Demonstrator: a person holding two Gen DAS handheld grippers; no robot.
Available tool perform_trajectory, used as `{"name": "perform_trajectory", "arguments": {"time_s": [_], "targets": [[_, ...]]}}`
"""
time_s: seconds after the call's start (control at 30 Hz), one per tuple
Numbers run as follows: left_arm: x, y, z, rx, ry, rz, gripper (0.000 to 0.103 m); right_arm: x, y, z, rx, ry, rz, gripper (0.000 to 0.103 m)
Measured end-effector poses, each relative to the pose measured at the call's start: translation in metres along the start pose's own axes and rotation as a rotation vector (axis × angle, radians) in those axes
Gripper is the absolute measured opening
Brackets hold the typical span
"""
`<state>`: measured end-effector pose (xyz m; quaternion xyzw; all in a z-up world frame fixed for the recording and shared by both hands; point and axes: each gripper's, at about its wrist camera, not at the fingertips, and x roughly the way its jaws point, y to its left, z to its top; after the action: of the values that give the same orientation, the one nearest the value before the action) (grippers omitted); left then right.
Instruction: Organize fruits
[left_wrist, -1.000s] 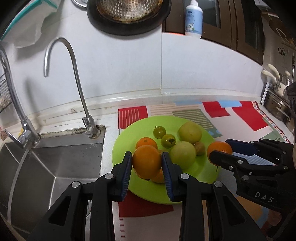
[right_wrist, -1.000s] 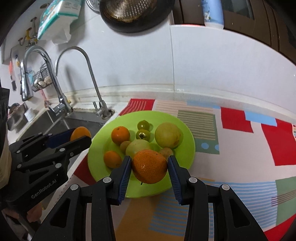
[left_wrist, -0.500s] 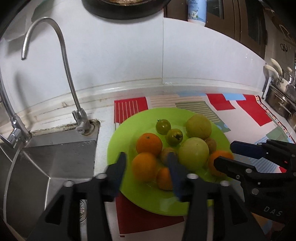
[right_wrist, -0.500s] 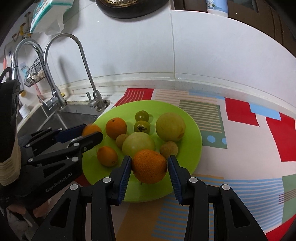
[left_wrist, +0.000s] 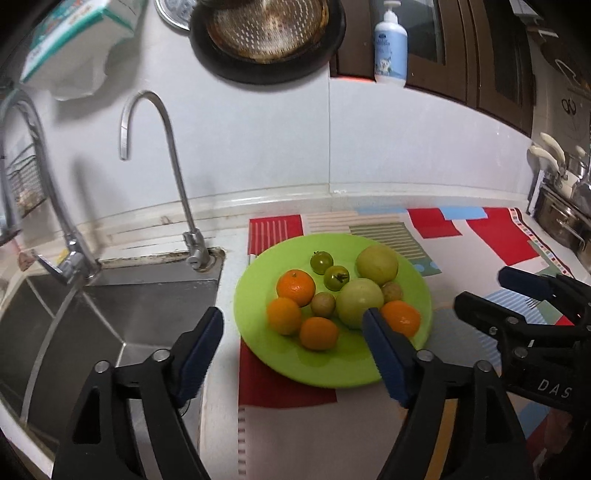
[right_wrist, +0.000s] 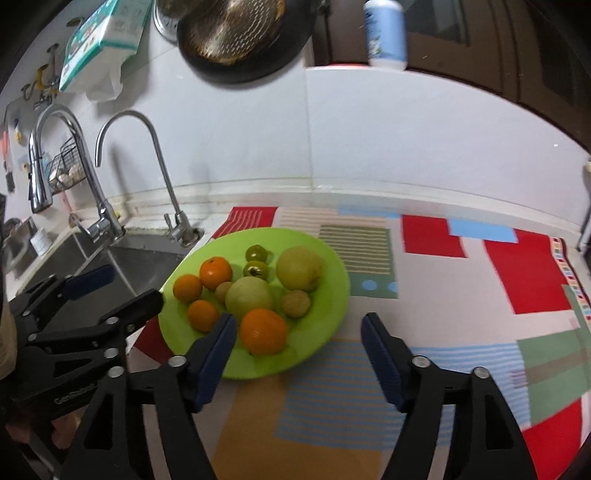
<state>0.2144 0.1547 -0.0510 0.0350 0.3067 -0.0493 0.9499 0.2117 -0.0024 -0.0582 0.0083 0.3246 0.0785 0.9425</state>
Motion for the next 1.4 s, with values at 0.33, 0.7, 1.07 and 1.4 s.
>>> {"name": "perform_trajectory", "arguments": {"time_s": [0.33,0.7,1.07,1.4], "targets": [[-0.06,-0.021,-0.013,-0.007,-0.07,0.049,0.098,-0.057,-0.02,-0.014,0.013,-0.071,-0.065,0.085],[-0.116,-0.041,-0.042,-0.064,-0.097,0.067,0.103,-0.121,-0.031,-0.044,0.002,-0.137,-0.093,0.091],[-0.172,-0.067,-0.069,-0.05,-0.135,0.084,0.103,-0.178,-0.034,-0.079,-0.014,-0.18,-0.08,0.092],[-0.213,-0.086,-0.084,-0.029,-0.172,0.085,0.103,-0.222,-0.04,-0.101,-0.013,-0.217,-0.083,0.092]]}}
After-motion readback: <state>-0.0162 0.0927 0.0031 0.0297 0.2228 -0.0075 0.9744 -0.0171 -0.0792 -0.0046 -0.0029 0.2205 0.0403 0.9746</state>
